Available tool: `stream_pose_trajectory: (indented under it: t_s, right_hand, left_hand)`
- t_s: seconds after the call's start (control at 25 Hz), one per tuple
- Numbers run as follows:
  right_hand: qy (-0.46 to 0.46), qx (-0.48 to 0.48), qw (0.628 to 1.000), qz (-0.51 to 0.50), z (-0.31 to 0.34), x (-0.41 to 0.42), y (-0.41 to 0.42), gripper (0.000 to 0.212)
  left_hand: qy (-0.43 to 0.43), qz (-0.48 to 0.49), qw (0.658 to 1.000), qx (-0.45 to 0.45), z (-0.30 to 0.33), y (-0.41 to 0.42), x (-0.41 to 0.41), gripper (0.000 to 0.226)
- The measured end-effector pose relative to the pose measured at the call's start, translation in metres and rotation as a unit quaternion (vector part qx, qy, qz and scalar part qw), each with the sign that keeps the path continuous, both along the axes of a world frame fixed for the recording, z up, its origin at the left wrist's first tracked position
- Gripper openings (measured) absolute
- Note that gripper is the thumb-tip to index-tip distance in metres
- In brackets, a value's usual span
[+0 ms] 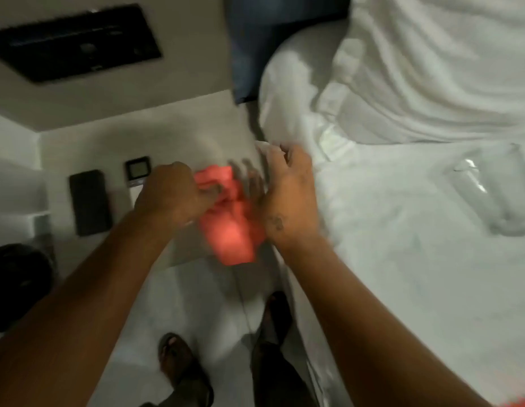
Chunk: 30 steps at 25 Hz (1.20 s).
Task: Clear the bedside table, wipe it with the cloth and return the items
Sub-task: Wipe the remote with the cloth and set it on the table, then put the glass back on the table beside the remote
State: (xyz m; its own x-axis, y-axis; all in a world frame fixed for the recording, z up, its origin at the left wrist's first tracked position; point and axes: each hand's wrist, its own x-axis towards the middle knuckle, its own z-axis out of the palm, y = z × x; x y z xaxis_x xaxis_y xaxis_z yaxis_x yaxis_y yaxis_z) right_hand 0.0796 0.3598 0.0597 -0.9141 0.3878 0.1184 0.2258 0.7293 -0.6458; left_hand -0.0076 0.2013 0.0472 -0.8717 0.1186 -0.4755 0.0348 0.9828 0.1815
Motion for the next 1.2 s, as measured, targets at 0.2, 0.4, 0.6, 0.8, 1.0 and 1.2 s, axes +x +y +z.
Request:
stream_pose_trajectory:
  t_s: [0.2,0.4,0.6,0.8,1.0,1.2]
  right_hand:
    - [0.013,0.09,0.962,-0.257,0.066,0.097,0.149,0.061]
    - [-0.236,0.057,0.942,-0.234,0.051,0.146,0.26,0.074]
    - [-0.192,-0.009,0.945,-0.264,0.037,0.148,0.258,0.076]
    - [-0.097,-0.091,0.973,-0.188,0.053,0.112,0.131,0.085]
    - [-0.082,-0.167,0.98,0.068,0.028,0.061,0.012,0.057]
    - [-0.274,0.011,0.954,0.125,-0.085,-0.001,-0.078,0.067]
  left_hand:
    - [-0.058,-0.109,0.947,0.298,0.07,0.208,0.09,0.042]
    - [-0.121,-0.215,0.92,0.306,0.066,0.326,0.118,0.059]
    - [-0.202,-0.114,0.889,0.395,0.046,0.332,0.119,0.052]
    - [-0.191,0.112,0.801,0.557,0.054,0.232,0.099,0.081]
    - [-0.139,0.388,0.679,0.607,0.007,0.039,0.057,0.053]
    - [-0.104,0.544,0.598,0.579,-0.058,-0.085,0.061,0.041]
